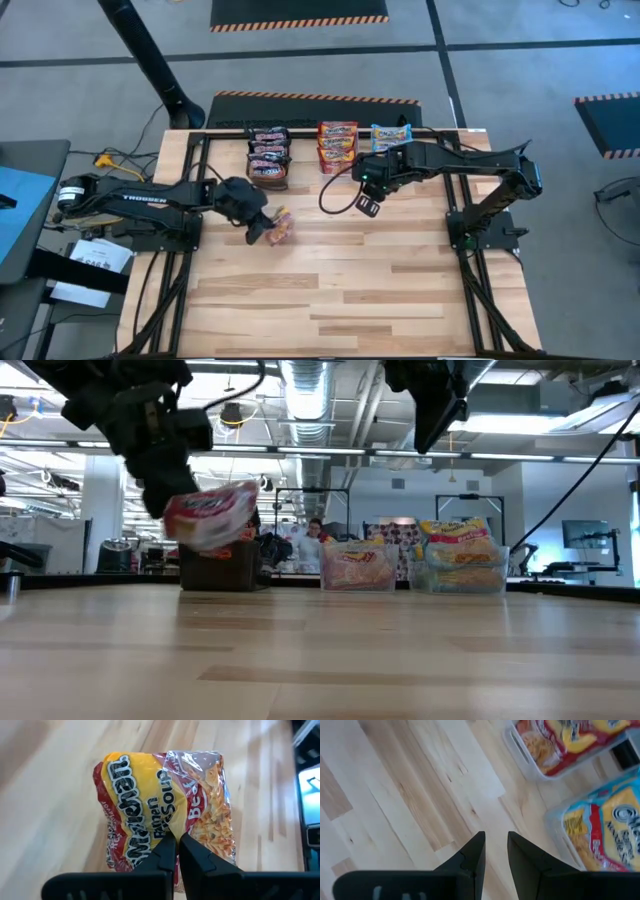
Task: Sort Maruchan noodles
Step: Put the red noodle pack into the left transparent bin
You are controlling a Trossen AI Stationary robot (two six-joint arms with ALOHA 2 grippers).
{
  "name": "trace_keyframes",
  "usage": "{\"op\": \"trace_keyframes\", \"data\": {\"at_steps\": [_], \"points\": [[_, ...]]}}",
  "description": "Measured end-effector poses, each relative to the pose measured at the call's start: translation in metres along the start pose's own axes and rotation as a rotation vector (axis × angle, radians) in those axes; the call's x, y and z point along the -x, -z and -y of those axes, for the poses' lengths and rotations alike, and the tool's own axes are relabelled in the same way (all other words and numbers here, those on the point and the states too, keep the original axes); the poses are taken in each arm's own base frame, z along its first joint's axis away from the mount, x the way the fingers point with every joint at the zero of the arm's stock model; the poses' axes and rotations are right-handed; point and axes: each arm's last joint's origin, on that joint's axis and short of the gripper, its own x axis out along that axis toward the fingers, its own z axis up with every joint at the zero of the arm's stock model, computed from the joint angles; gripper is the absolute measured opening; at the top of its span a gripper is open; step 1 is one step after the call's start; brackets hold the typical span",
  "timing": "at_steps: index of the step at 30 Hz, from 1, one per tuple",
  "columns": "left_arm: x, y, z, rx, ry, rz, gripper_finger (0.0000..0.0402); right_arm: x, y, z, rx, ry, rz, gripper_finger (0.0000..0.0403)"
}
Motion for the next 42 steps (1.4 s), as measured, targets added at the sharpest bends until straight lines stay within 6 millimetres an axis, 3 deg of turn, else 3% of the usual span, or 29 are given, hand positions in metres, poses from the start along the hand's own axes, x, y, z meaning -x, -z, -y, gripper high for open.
{"op": "trace_keyframes", "data": {"at_steps": [6,14,20,25,31,42], "points": [[0.002,-0.016,0.002,-0.138,-0.022,0.182,0.0,0.0,-0.005,-0.001,0.016,-0.01,0.046,0.0107],[0.017,-0.05,-0.002,-0.305,-0.199,0.384,0.0,-0.001,-0.01,0.002,0.004,0.001,0.089,0.0107],[0.034,-0.081,-0.007,-0.386,-0.326,0.437,0.0,-0.001,-0.015,0.004,-0.014,0.018,0.133,0.0107],[0.036,-0.106,-0.014,-0.435,-0.399,0.415,0.0,0.001,-0.021,0.008,-0.043,0.089,0.217,0.0107],[0.021,-0.134,-0.022,-0.497,-0.449,0.378,0.0,0.004,-0.028,0.016,-0.089,0.177,0.311,0.0107],[-0.026,-0.177,-0.037,-0.678,-0.605,0.264,0.0,0.003,-0.031,0.023,-0.11,0.192,0.309,0.0107]]}}
